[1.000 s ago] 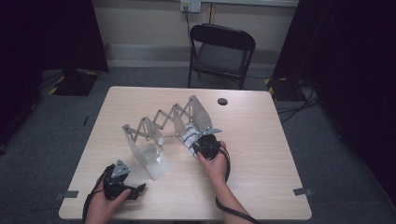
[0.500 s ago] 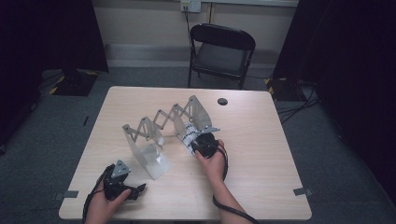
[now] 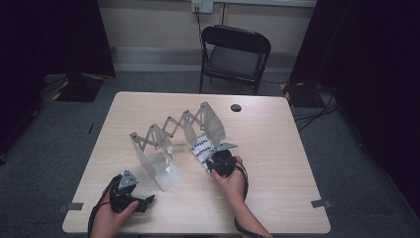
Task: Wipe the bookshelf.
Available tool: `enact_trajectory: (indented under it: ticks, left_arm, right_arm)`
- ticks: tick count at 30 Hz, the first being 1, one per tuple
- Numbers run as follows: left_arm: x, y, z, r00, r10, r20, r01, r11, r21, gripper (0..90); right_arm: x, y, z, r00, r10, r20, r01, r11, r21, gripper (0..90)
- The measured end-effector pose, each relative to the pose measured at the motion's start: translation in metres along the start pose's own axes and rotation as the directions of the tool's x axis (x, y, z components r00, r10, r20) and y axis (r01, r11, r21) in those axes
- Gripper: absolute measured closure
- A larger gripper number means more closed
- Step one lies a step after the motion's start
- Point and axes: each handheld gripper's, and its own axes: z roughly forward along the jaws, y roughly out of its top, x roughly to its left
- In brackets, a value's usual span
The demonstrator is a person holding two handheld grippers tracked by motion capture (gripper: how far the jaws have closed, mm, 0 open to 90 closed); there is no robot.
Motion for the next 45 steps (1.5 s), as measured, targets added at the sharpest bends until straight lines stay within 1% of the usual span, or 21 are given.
enact_trajectory:
  ticks: [2, 4, 7, 9, 11, 13, 15, 18, 23, 24, 25, 26, 31, 33, 36, 38, 40, 41, 43, 44, 45]
  left_arm:
    - [0.000, 0.000, 0.000, 1.0000, 0.000, 0.001, 0.000, 1.0000, 0.001, 0.8]
    - [0.000, 0.000, 0.000, 1.0000, 0.000, 0.000, 0.000, 1.0000, 0.000, 0.8]
    - [0.000, 0.000, 0.000, 1.0000, 0.000, 0.000, 0.000, 1.0000, 0.001, 0.8]
    - [0.000, 0.000, 0.000, 1.0000, -0.001, 0.000, 0.001, 1.0000, 0.000, 0.8]
    - [0.000, 0.000, 0.000, 1.0000, 0.000, 0.001, 0.000, 1.0000, 0.000, 0.8]
    - [0.000, 0.000, 0.000, 1.0000, -0.002, 0.001, 0.002, 1.0000, 0.000, 0.8]
    - [0.000, 0.000, 0.000, 1.0000, -0.001, 0.002, 0.001, 1.0000, -0.001, 0.8]
    - [0.000, 0.000, 0.000, 1.0000, -0.001, 0.002, 0.001, 1.0000, 0.000, 0.8]
    - [0.000, 0.000, 0.000, 1.0000, -0.002, 0.002, 0.002, 1.0000, -0.001, 0.7]
    - [0.000, 0.000, 0.000, 1.0000, 0.002, 0.000, -0.002, 1.0000, 0.000, 0.6]
    - [0.000, 0.000, 0.000, 1.0000, 0.002, 0.000, -0.002, 1.0000, 0.000, 0.6]
    - [0.000, 0.000, 0.000, 1.0000, 0.002, -0.001, -0.002, 1.0000, 0.000, 0.6]
    - [0.000, 0.000, 0.000, 1.0000, 0.002, -0.001, -0.002, 1.0000, -0.001, 0.6]
    - [0.000, 0.000, 0.000, 1.0000, 0.002, -0.001, -0.002, 1.0000, -0.001, 0.6]
    - [0.000, 0.000, 0.000, 1.0000, 0.003, -0.002, -0.003, 1.0000, 0.001, 0.6]
    - [0.000, 0.000, 0.000, 1.0000, 0.003, -0.002, -0.003, 1.0000, 0.000, 0.6]
    - [0.000, 0.000, 0.000, 1.0000, 0.003, -0.003, -0.003, 1.0000, 0.001, 0.5]
    - [0.000, 0.000, 0.000, 1.0000, 0.003, -0.003, -0.003, 1.0000, 0.001, 0.5]
    - [0.000, 0.000, 0.000, 1.0000, 0.003, -0.002, -0.003, 1.0000, 0.002, 0.5]
    - [0.000, 0.001, 0.000, 1.0000, 0.004, -0.003, -0.004, 1.0000, 0.004, 0.4]
    - [0.000, 0.001, 0.000, 1.0000, 0.004, -0.003, -0.004, 1.0000, 0.004, 0.4]
  right_arm:
    - [0.001, -0.003, -0.004, 0.9999, 0.010, -0.006, -0.010, 0.9999, 0.002, 71.5]
    - [0.001, -0.006, -0.006, 0.9999, 0.012, -0.001, -0.012, 0.9999, -0.001, 72.6]
    - [-0.002, -0.005, -0.005, 0.9991, 0.042, 0.003, -0.042, 0.9990, -0.012, 73.4]
    - [-0.004, -0.004, -0.002, 0.9988, 0.046, 0.018, -0.046, 0.9986, -0.027, 73.4]
    - [-0.005, -0.001, 0.002, 0.9976, 0.065, 0.023, -0.064, 0.9971, -0.040, 73.4]
    - [-0.005, 0.000, 0.004, 0.9976, 0.064, 0.026, -0.063, 0.9970, -0.046, 73.2]
    - [-0.006, 0.004, 0.010, 0.9964, 0.073, 0.042, -0.071, 0.9955, -0.063, 72.3]
    - [-0.006, 0.008, 0.015, 0.9950, 0.090, 0.045, -0.086, 0.9934, -0.076, 70.3]
    - [-0.007, 0.010, 0.018, 0.9961, 0.079, 0.041, -0.075, 0.9943, -0.075, 69.2]
    - [-0.010, 0.011, 0.019, 0.9969, 0.075, 0.023, -0.073, 0.9950, -0.068, 68.2]
    - [-0.010, 0.011, 0.019, 0.9969, 0.075, 0.023, -0.073, 0.9950, -0.068, 68.2]
    - [-0.010, 0.012, 0.018, 0.9980, 0.061, 0.020, -0.059, 0.9963, -0.062, 67.8]
    - [-0.008, 0.005, 0.012, 0.9985, 0.052, 0.013, -0.051, 0.9966, -0.064, 67.1]
    - [-0.007, 0.002, 0.008, 0.9986, 0.053, 0.003, -0.053, 0.9969, -0.058, 65.6]
    - [-0.005, -0.002, 0.003, 0.9993, 0.037, -0.001, -0.037, 0.9983, -0.045, 64.3]
    - [-0.002, -0.008, -0.004, 0.9986, 0.047, -0.023, -0.048, 0.9983, -0.032, 62.6]
    - [0.000, -0.011, -0.006, 0.9984, 0.050, -0.026, -0.051, 0.9983, -0.029, 62.5]
    - [0.002, -0.014, -0.012, 0.9987, 0.040, -0.033, -0.040, 0.9991, -0.011, 60.7]
    - [0.004, -0.014, -0.014, 0.9985, 0.035, -0.041, -0.036, 0.9994, -0.004, 58.8]
    - [0.005, -0.014, -0.018, 0.9984, 0.030, -0.047, -0.029, 0.9995, 0.010, 53.1]
    - [0.005, -0.014, -0.018, 0.9984, 0.030, -0.047, -0.029, 0.9995, 0.010, 53.1]
